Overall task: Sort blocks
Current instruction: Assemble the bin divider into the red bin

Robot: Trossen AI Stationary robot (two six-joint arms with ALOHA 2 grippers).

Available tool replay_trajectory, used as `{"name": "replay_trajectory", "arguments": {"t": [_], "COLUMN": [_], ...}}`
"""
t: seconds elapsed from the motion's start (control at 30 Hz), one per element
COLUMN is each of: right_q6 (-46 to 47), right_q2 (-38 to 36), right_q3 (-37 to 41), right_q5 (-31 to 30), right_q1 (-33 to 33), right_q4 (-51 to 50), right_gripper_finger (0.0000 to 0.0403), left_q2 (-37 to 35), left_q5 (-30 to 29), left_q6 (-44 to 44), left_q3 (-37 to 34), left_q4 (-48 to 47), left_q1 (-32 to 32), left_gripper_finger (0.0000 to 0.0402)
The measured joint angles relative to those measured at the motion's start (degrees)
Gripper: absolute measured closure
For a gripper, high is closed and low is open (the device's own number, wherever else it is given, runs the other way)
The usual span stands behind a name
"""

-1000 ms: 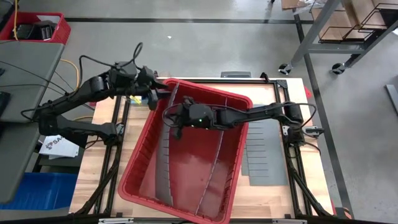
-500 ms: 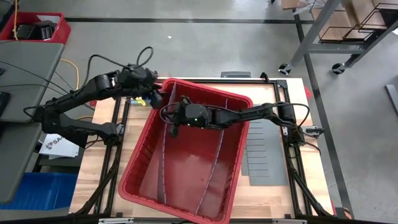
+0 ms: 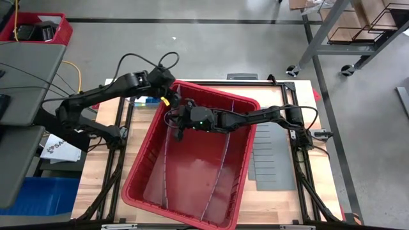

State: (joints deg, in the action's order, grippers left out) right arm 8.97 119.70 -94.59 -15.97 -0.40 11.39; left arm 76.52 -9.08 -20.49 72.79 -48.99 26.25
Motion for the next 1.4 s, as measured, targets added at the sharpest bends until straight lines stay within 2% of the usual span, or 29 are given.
{"name": "replay_trajectory", "arguments": {"t": [0.13, 0.2, 0.3, 0.33, 0.43, 0.6, 0.73, 0.87, 0.93, 1.03, 1.17, 1.27, 1.4], "right_q6": [0.0, 0.0, 0.4, 0.4, 1.0, 2.5, 14.1, 25.4, 32.6, 46.0, 61.9, 70.6, 73.1], "right_q2": [0.0, -0.2, -1.0, -1.5, -3.0, -5.9, -6.8, -6.8, -6.9, -6.7, -5.3, -3.5, 0.1], "right_q3": [0.0, 0.0, -1.1, -1.6, -4.1, -12.3, -22.5, -29.6, -30.8, -29.7, -27.3, -25.1, -24.4], "right_q5": [0.0, 0.0, 0.1, 0.1, 1.0, 2.9, 9.2, 13.5, 15.7, 15.9, 10.5, 7.6, 7.5], "right_q1": [0.0, 0.2, 0.5, 0.7, 1.2, 3.1, 6.8, 15.1, 20.4, 28.8, 37.1, 38.5, 37.2], "right_q4": [-0.2, -0.1, -2.7, -4.3, -12.7, -34.8, -53.9, -65.1, -67.6, -69.4, -69.4, -69.1, -68.3], "right_gripper_finger": [0.0403, 0.0403, 0.0403, 0.0403, 0.0403, 0.0403, 0.0403, 0.0403, 0.0403, 0.0403, 0.0403, 0.0403, 0.0403], "left_q2": [1.7, 2.3, 2.7, 2.7, 2.2, 0.1, -1.6, -2.3, -2.3, -2.3, -2.3, -2.3, -2.3], "left_q5": [0.6, 0.4, 0.4, 0.3, 0.6, 1.9, 2.4, 4.0, 4.8, 6.6, 7.0, 7.1, 7.1], "left_q6": [0.2, 1.4, 3.6, 3.8, 4.3, 5.8, 8.3, 10.0, 10.2, 10.3, 10.2, 10.0, 7.6], "left_q3": [0.0, 0.0, 0.0, 0.0, 0.0, 0.4, 2.2, 3.6, 3.8, 3.9, 3.9, 3.9, 3.9], "left_q4": [-0.3, -1.5, -2.9, -2.6, -2.6, -2.9, -2.8, -2.1, -2.0, -1.9, -0.7, -0.5, -0.4], "left_q1": [0.4, 0.5, 0.5, 0.7, 1.3, 3.3, 5.1, 7.2, 8.1, 9.1, 9.6, 9.8, 9.8], "left_gripper_finger": [0.0229, 0.027, 0.0371, 0.0383, 0.0394, 0.0398, 0.0399, 0.04, 0.04, 0.0401, 0.0401, 0.0401, 0.0401]}}
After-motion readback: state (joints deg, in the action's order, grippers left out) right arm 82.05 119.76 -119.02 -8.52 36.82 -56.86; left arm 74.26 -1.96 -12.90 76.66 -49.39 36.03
